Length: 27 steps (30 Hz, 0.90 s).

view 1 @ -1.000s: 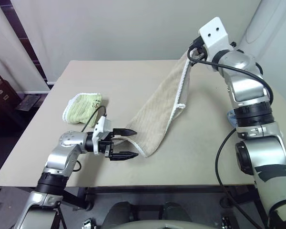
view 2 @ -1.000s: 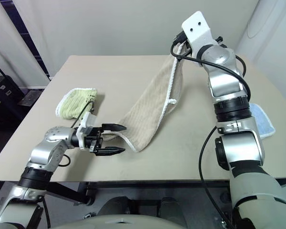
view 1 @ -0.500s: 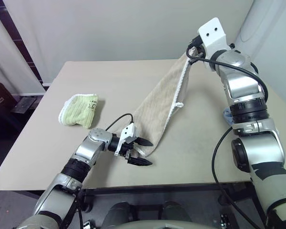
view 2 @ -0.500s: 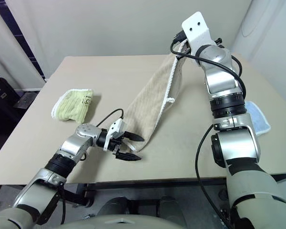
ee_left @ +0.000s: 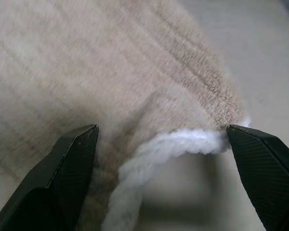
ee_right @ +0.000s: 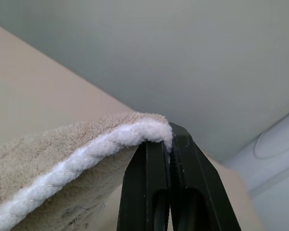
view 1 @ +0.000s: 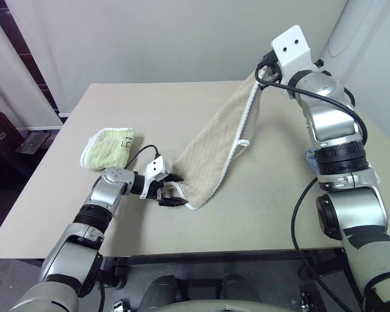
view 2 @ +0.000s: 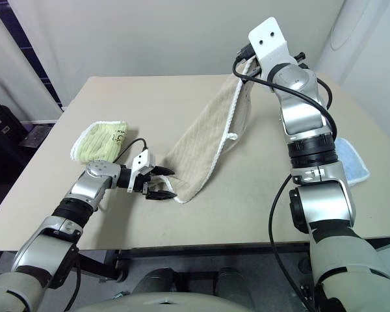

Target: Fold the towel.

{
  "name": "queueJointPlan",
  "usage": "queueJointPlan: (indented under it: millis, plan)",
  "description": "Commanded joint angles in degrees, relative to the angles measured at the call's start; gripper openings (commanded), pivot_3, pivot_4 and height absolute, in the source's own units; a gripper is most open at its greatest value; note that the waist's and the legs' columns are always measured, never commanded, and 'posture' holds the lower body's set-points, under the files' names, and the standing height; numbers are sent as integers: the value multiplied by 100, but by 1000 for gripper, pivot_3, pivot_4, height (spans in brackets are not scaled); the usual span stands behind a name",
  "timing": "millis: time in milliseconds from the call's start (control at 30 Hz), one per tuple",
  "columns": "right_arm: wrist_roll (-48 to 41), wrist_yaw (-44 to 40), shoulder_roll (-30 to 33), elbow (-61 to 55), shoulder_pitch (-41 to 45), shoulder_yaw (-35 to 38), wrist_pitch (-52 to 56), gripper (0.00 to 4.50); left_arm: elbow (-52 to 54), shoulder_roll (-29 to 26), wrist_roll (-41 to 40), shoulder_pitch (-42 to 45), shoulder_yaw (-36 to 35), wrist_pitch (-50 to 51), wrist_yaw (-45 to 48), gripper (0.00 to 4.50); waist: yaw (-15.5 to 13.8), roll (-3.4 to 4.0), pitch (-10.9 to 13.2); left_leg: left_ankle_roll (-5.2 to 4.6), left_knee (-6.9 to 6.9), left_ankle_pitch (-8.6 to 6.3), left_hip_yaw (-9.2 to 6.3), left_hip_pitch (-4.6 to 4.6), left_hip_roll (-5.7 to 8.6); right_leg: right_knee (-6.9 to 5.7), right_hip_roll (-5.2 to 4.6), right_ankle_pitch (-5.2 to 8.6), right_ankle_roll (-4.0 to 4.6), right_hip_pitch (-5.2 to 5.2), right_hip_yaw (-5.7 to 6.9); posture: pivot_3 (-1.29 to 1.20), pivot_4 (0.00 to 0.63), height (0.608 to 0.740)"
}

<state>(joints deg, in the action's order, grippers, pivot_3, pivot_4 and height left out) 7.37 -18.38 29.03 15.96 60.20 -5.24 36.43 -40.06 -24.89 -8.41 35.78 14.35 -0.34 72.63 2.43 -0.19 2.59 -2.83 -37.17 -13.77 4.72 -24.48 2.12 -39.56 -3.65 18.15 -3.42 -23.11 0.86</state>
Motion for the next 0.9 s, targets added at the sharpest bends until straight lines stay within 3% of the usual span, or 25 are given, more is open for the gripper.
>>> queueJointPlan:
  millis: [33,133,333,500,700,900]
  plan:
    - [144,-13,119,-575,-13,33,165,40,-578,187,218,355,-301,-649,-726,4500,-6,-1,0,5,-1,-3,0,0,0,0,0,-4,-7,0,0,0,0,720]
    - [175,-42,114,-780,-133,9,292,40,-1059,318,303,608,-448,-978,-1075,4500,-10,-3,-1,4,-5,-4,0,-2,0,0,0,-12,-20,1,0,0,0,720]
    - [182,-54,53,-950,-265,-7,405,40,-1150,383,110,706,-763,-1219,-822,4500,7,-3,-1,1,-3,-2,1,-2,0,0,0,-13,-22,-2,0,0,0,720]
    - [136,-62,23,-947,-321,50,448,40,-573,183,-399,589,-1121,-958,-43,4500,11,-3,-1,-2,-4,0,1,-4,0,0,0,-13,-22,-4,0,0,0,720]
    - [-34,-113,-26,-865,-282,204,518,40,145,-59,-695,465,-1307,-631,238,4500,7,-3,-2,3,-4,-2,1,-3,0,-1,0,-13,-22,-3,0,0,0,720]
    - [-83,-127,-72,-798,-348,213,557,40,2022,-123,-971,-397,-753,51,960,4500,15,-3,-2,4,-5,-2,3,-4,0,6,0,-13,-22,2,-1,0,0,720]
